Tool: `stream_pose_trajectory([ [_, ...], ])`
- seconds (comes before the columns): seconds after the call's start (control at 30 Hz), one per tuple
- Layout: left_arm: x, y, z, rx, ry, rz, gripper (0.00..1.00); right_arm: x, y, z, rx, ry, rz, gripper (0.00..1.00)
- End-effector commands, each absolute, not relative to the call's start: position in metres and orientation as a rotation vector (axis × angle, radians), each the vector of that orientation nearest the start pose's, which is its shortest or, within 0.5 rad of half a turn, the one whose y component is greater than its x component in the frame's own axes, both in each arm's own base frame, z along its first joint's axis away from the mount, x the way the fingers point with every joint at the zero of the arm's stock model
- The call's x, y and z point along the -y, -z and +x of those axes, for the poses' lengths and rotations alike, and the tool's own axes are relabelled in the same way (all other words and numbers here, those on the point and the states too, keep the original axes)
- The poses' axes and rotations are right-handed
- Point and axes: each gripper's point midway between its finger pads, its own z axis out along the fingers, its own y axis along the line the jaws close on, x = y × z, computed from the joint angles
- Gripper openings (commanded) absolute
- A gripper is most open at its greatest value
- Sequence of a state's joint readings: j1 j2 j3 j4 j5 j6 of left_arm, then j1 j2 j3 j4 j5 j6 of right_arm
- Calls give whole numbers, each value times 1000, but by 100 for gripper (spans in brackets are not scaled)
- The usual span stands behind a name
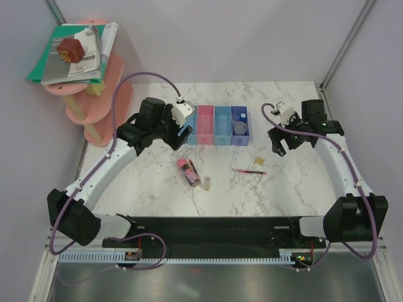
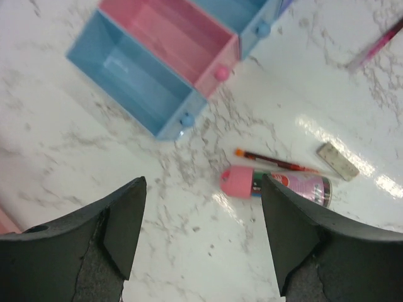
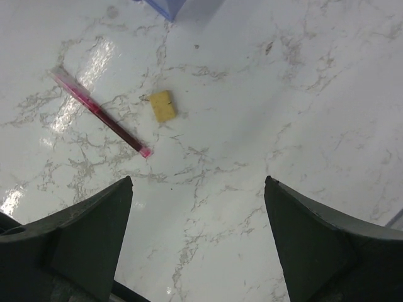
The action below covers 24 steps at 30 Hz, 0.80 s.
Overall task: Sort the stationery into containers
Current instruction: Pick up the stationery from the center of the board.
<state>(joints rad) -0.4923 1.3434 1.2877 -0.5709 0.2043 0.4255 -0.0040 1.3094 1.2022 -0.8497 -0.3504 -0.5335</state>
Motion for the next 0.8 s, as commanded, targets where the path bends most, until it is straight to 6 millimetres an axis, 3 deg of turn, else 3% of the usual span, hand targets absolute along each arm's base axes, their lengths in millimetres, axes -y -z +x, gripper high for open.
stream_pose_trajectory([
  [0.0,188,-221,302,-2024,409,925,80,-58,-145,316,-2329,-159,-975,93],
  [0.23,190,-185,279,-2108,507,914,77,-83,-104,322,-2366,-121,-1073,88],
  [0.37,189,-171,270,-2125,529,940,76,-88,-86,336,-2378,-100,-1077,84],
  [0.63,189,-179,264,-2068,537,975,75,-92,-51,353,-2428,-85,-1095,77],
  [0.77,187,-182,264,-2053,513,984,75,-92,-42,348,-2432,-83,-1128,73],
])
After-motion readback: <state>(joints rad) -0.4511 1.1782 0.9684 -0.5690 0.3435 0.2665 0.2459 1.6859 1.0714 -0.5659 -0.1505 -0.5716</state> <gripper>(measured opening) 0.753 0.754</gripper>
